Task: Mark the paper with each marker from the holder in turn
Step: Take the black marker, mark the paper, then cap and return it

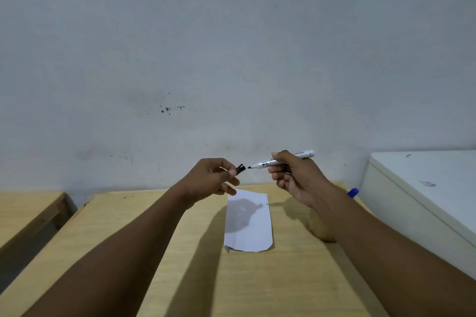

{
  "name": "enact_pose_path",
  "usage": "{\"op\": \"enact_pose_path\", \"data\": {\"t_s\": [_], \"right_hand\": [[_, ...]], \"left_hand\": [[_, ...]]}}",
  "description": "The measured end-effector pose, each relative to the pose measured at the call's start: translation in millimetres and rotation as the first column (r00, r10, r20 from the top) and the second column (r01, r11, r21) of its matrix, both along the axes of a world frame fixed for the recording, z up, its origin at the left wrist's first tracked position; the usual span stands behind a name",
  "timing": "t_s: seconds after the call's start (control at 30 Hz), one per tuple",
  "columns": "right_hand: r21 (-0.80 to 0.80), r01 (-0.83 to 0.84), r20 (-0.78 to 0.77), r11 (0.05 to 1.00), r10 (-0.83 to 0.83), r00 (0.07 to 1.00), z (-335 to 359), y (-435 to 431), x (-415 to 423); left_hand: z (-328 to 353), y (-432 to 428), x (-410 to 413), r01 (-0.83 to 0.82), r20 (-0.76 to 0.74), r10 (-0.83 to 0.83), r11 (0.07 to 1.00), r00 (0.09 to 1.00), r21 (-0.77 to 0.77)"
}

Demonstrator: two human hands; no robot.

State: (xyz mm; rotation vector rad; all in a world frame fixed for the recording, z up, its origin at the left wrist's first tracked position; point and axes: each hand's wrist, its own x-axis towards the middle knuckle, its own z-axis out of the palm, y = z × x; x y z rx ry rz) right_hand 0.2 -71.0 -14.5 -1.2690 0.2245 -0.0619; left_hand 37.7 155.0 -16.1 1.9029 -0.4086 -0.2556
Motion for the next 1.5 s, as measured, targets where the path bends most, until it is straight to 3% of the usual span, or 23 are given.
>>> {"op": "enact_pose_path", "data": {"t_s": [0.33, 0.63, 0.97, 1.13, 1.23, 1.37, 1.5], "right_hand": [[0.023, 0.031, 0.023, 0.999, -0.032, 0.999, 9.3, -30.1, -20.5], [0.051, 0.066, 0.057, 0.997, -0.069, 0.996, 26.4, -45.4, -27.9], [0.187, 0.026, 0.101, 0.982, -0.046, 0.994, 24.9, -38.5, -28.0], [-0.074, -0.021, 0.094, 0.997, 0.028, 0.995, 50.3, -63.0, -33.8], [-0.21, 0.115, 0.062, 0.971, -0.104, 0.993, 61.7, -91.8, -36.2], [-0.584, 0.221, 0.036, 0.781, -0.247, 0.968, 49.8, -128.7, -42.0], [-0.727, 0.187, 0.036, 0.661, -0.236, 0.971, 28.2, -139.9, -47.5]], "left_hand": [[18.5, -41.5, -11.1, 0.121, -0.004, -0.121, 0.99, 0.993, 0.073], [24.4, -70.4, -15.5, 0.059, -0.116, -0.095, 0.959, 0.989, -0.277], [23.2, -78.5, -16.6, 0.025, 0.031, -0.018, 0.966, 0.999, -0.257], [33.7, -85.2, -15.6, 0.032, 0.024, -0.026, 0.956, 0.999, -0.291], [42.4, -88.5, -7.6, -0.016, 0.031, 0.027, 0.945, 0.999, -0.328], [44.5, -96.0, -0.3, 0.013, 0.118, 0.011, 0.979, 0.993, -0.201], [39.2, -118.5, -2.0, 0.045, 0.196, -0.038, 0.998, 0.98, -0.032]]}}
